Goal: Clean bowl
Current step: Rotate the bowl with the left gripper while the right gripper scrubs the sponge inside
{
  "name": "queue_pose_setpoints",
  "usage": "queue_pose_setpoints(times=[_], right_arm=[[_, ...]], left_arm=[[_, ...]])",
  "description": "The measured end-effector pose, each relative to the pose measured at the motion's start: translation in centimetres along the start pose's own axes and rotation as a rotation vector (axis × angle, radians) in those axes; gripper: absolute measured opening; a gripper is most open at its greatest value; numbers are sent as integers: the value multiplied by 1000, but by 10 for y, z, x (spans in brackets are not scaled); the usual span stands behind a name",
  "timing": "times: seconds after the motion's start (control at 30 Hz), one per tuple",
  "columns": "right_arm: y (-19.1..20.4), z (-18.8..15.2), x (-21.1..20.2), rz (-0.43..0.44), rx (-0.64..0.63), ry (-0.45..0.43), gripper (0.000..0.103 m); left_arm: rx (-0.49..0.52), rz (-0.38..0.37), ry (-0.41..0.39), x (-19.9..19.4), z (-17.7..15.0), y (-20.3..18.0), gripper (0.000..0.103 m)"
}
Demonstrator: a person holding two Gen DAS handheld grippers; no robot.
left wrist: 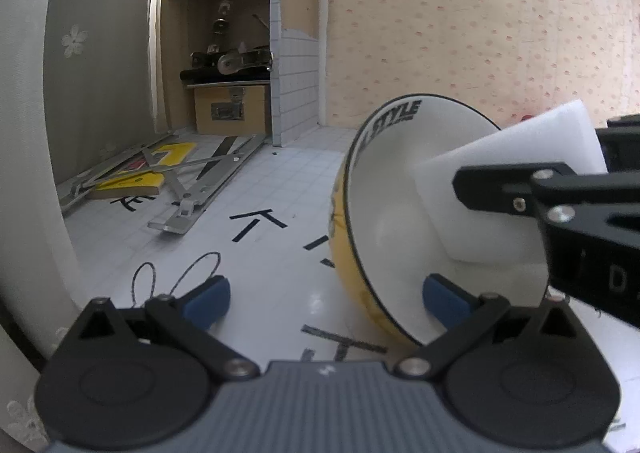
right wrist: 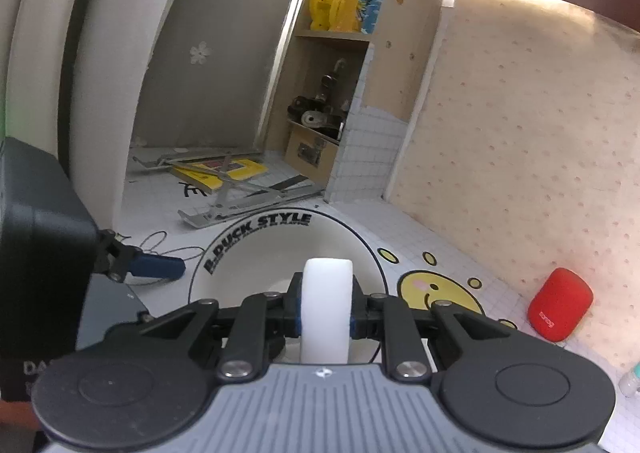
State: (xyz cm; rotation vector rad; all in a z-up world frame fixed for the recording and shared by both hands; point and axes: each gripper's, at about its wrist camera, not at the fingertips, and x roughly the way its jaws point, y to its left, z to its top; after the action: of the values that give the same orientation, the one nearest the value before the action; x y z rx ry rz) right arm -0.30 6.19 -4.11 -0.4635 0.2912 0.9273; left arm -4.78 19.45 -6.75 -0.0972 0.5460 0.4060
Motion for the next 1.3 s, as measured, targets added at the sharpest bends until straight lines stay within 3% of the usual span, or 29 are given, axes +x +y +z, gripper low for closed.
queue_pose_setpoints(times=[0.3,0.57,0.8,1.03,1.3], right_arm=[[-9,-11,-2,20,58,45,18],[-13,-2,-8,-27,26,-13,18],[-24,-18,-2,-8,91,51,18],[-25,-12,-7,-12,84,7,18],[-36,-26,-3,-19,125,50,18]], left_arm=[[28,-12,7,5,5,-8,103],[46,-36,30,11,10,-17,103],[54,-49,28,16,9,-21,103],[63,-54,29,17,10,-26,103],[72,-57,27,17,10,-30,103]])
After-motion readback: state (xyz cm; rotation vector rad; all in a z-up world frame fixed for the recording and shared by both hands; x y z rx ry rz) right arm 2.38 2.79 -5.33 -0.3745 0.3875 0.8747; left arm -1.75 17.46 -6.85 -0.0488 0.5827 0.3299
